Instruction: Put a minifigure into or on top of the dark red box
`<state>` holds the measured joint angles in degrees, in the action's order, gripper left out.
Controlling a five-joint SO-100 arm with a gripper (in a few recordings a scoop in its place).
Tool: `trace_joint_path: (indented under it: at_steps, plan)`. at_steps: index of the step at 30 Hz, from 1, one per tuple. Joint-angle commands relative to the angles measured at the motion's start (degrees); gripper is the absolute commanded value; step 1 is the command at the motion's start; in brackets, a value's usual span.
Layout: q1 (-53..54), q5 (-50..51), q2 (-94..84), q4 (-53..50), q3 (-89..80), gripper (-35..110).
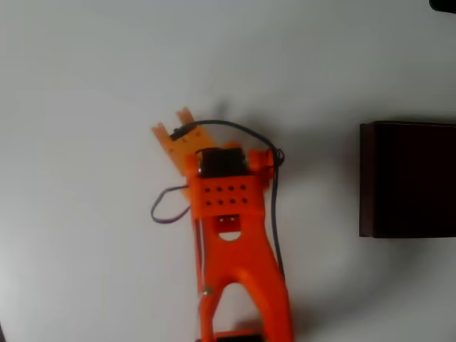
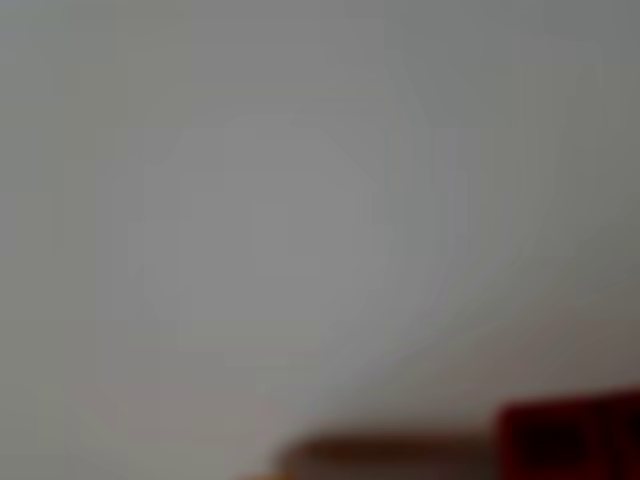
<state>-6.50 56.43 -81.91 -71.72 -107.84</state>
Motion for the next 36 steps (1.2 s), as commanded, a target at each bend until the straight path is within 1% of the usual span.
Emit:
trace_joint_path:
  at_steps: [1,18,29,36]
  plan:
    - [-0.97,-0.26,-0.97,-0.97,1.32,25]
    - [-0.97,-0.35,-0.88,-2.72,2.29,22]
    - [-0.35,-1.05,0.53,-3.96,3.25,16]
    - [-0.09,-1.32,0.70,-4.48,3.43,16]
